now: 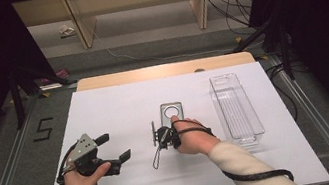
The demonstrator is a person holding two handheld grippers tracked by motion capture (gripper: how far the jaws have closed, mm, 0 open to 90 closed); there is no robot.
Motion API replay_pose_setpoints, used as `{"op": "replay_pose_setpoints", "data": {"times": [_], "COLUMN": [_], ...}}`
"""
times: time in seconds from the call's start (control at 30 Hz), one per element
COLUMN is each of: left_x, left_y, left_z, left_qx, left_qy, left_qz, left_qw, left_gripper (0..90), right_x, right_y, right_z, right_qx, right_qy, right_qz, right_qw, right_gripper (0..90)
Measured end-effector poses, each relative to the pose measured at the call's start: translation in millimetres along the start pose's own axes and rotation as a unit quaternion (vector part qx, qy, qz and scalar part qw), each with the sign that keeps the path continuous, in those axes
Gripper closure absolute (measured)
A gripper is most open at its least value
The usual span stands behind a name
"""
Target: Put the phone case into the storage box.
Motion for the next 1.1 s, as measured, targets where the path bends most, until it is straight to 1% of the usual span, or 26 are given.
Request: {"op": "replay_pose_setpoints", "data": {"times": [0.07,0.13,0.2,0.23,0.4,0.47,0.57,0.6,0.63,0.7,0.8,0.83,0.87,0.93,0.97,1.1], "left_x": [0.1,0.2,0.3,0.3,0.3,0.3,0.4,0.4,0.4,0.4,0.4,0.4,0.5,0.6,0.5,0.6], "left_y": [0.0,0.0,0.1,0.1,0.1,0.0,0.1,0.1,0.0,0.0,-0.1,-0.1,-0.1,-0.2,-0.1,-0.2], "left_z": [0.0,-0.1,-0.1,-0.2,-0.1,-0.1,-0.2,-0.2,-0.2,-0.1,0.0,0.0,0.1,0.0,0.1,0.1], "left_qx": [0.0,0.0,-0.001,-0.001,0.0,0.0,0.0,0.0,0.0,0.0,0.0,0.0,0.0,0.0,0.0,0.0], "left_qy": [0.0,0.0,0.0,0.001,0.001,0.001,0.001,0.001,0.001,0.001,0.001,0.001,0.002,0.002,0.002,0.002], "left_qz": [0.0,0.0,-0.001,-0.001,0.0,0.0,-0.001,-0.001,-0.001,-0.001,-0.001,-0.001,-0.001,-0.001,-0.001,-0.001], "left_qw": [1.0,1.0,1.0,1.0,1.0,1.0,1.0,1.0,1.0,1.0,1.0,1.0,1.0,1.0,1.0,1.0], "left_gripper": [1.8,1.9,1.8,1.9,1.9,1.9,1.9,1.9,1.9,1.9,2.0,2.0,2.0,2.1,2.1,2.1], "right_x": [0.6,0.5,1.2,0.5,2.9,2.6,2.8,2.5,3.3,2.6,3.0,3.2,3.0,4.0,3.8,5.7], "right_y": [0.3,0.3,0.6,0.3,0.6,0.7,1.8,1.3,0.8,0.6,0.0,-1.1,-1.2,-2.1,-2.8,-4.0], "right_z": [0.0,-0.2,0.2,-0.5,-2.4,-4.2,-5.6,-6.9,-8.3,-9.9,-12.9,-14.5,-15.2,-17.6,-19.0,-21.3], "right_qx": [-0.001,-0.003,-0.009,-0.005,-0.01,-0.013,-0.027,-0.025,-0.025,-0.033,-0.045,-0.043,-0.048,-0.055,-0.055,-0.074], "right_qy": [0.0,0.001,0.002,0.001,0.0,-0.003,-0.008,-0.009,-0.011,-0.015,-0.021,-0.021,-0.025,-0.028,-0.03,-0.033], "right_qz": [0.006,0.007,0.012,0.006,0.009,0.005,0.006,0.002,0.008,0.002,0.007,0.006,0.005,0.01,0.006,0.009], "right_qw": [1.0,1.0,0.9999,1.0,0.9999,0.9999,0.9996,0.9996,0.9996,0.9994,0.9987,0.9988,0.9985,0.9981,0.998,0.9967], "right_gripper": [88.2,88.5,88.7,88.7,88.9,88.9,89.0,89.0,89.0,89.0,89.1,89.1,89.1,89.1,89.1,89.1]}}
Point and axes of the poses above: each handheld gripper's, and its own axes: z roughly forward along the jaws, y roughly out of its top, x roughly to its left, the point moved 7 cm from there along z, roughly forward along the jaws, and after that the axes turned 10 degrees about z, right-handed, at the moved point
